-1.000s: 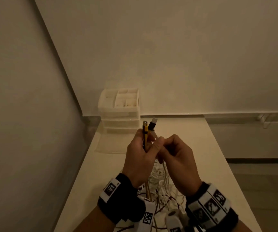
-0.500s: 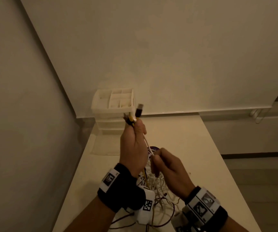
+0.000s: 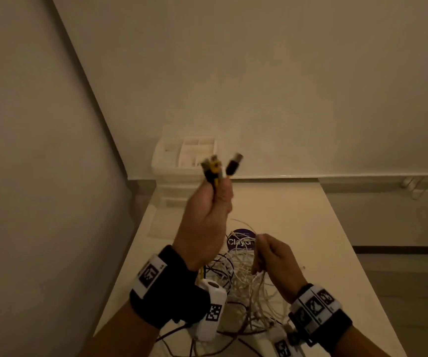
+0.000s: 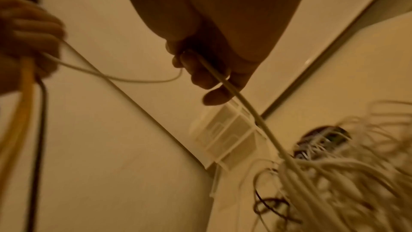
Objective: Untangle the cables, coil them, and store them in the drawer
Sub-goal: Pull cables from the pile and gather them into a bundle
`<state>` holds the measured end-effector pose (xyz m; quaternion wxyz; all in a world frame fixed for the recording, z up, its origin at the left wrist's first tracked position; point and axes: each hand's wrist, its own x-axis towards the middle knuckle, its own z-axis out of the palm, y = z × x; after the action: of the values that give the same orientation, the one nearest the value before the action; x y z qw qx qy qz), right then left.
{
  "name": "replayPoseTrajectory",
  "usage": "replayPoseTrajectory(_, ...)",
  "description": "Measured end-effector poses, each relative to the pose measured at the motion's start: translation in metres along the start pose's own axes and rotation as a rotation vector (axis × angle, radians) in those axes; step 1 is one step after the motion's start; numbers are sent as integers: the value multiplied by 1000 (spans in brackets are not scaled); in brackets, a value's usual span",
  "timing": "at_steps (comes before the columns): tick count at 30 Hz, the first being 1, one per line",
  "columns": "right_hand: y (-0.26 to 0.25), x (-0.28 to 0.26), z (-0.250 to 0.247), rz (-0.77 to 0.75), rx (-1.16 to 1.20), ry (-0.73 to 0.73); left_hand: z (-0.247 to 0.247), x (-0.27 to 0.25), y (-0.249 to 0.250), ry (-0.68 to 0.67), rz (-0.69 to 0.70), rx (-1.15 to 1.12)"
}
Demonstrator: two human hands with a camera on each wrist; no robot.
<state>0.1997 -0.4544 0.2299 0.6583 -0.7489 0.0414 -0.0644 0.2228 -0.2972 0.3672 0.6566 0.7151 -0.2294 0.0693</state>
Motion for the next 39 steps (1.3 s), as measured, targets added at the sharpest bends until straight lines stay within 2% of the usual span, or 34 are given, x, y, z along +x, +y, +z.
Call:
replayPoseTrajectory(2,-19,4,-2,14,72,-39,9,-8,-17,-94,-7,254)
replayPoseTrajectory(5,-40,8,-10,19,180,-103,21,-15,-31,-171,-44,341)
replayPoseTrajectory(7,-52,13,-16,2,248,-131,24,-16,-33,-207,5,390)
replayPoseTrajectory(10,-63,16,-25,-64,194,-212,25,-10,-40,-163,134,473)
replayPoseTrajectory(12,-64,11,-29,-86,146,-250,28,-6,-43,-149,123,546)
replayPoseTrajectory(15,-56,-5,-28,-122,148,-218,31,-4,-46,-136,77,565)
replayPoseTrajectory(20,-10,-17,-12,-94,35,-242,22,-1,-33,136,150,518)
replayPoseTrajectory(23,29,-17,-7,-39,-145,-214,7,13,-20,420,2,291)
replayPoseTrajectory(25,49,-19,-10,1,-286,-190,-11,20,-15,567,9,169)
replayPoseTrajectory(26,54,-21,-11,33,-286,-151,-18,21,-14,555,24,150)
replayPoseTrajectory(28,52,-20,-13,37,-228,-67,-17,15,-15,397,-5,167)
replayPoseTrajectory(30,36,-14,-10,-18,-213,-65,-4,-1,-22,92,-50,217)
replayPoseTrajectory(32,16,-7,-6,-90,-233,-123,10,-17,-36,-193,-50,359)
replayPoseTrajectory(34,2,-5,-7,-147,-254,-160,19,-31,-51,-379,-87,507)
replayPoseTrajectory(36,-5,-7,-14,-159,-208,-156,24,-35,-60,-391,-121,609)
replayPoseTrajectory(39,-15,-13,-19,-187,-144,-160,27,-35,-61,-320,-79,665)
